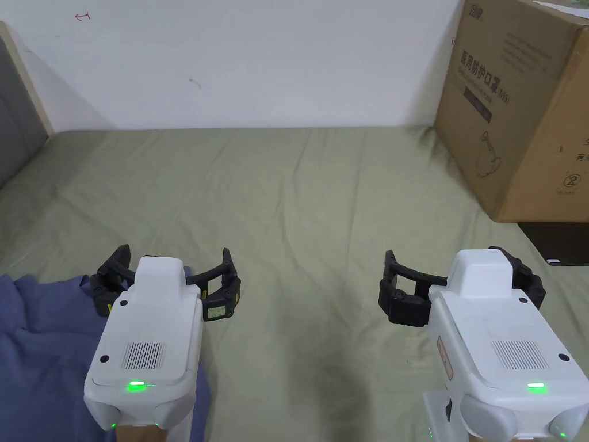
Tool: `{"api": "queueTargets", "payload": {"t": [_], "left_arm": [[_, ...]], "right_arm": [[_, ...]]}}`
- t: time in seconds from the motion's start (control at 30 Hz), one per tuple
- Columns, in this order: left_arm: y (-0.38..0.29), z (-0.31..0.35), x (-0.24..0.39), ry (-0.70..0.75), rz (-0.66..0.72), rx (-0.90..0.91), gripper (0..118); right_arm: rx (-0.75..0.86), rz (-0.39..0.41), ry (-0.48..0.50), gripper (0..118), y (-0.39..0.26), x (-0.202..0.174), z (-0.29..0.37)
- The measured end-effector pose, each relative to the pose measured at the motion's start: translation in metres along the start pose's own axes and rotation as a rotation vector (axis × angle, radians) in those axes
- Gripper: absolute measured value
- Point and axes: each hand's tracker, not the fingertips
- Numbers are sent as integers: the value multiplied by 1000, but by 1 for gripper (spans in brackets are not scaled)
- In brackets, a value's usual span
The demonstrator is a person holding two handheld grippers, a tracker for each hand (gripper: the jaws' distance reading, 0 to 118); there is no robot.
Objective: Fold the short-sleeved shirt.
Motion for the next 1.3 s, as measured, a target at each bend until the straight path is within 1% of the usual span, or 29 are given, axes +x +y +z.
{"api": "queueTargets", "payload": {"t": [0.63, 0.7, 0.73, 0.77, 0.8, 0.83, 0.87, 0.9, 0.93, 1.0, 1.07, 1.2, 1.3], "left_arm": [[4, 2, 0, -9, 19, 8, 118], [4, 2, 0, -8, 19, 8, 118], [4, 3, 0, -10, 21, 11, 115], [4, 4, 0, -17, 28, 11, 108], [5, 4, 0, -24, 35, 11, 93], [6, 6, -1, -32, 46, 17, 64], [7, 7, -1, -35, 53, 21, 37], [8, 7, 0, -33, 59, 18, 15], [10, 6, 0, -39, 69, 7, 5], [11, 5, -2, -63, 96, -3, 5], [12, 5, -1, -75, 103, -7, 0], [11, 3, 0, -71, 83, -29, 0], [10, 2, -7, -65, 113, -48, 0]], "right_arm": [[-5, 4, -1, 116, 2, 1, 0], [-11, 6, -15, 114, 3, 1, 0], [-14, 4, -18, 112, 4, 1, 0], [-20, 0, -29, 106, 4, 1, 1], [-25, -4, -37, 96, 5, 0, 1], [-29, -9, -39, 72, 6, 1, 2], [-33, -14, -37, 43, 7, 1, 2], [-37, -18, -35, 13, 7, 2, 2], [-42, -19, -35, 0, 8, 2, 1], [-39, -2, -42, 0, 7, 2, -1], [-51, -1, -25, 0, 7, 3, -3], [-44, 3, -21, 0, 7, 2, -2], [-40, 0, -10, 0, 8, 1, -3]]}}
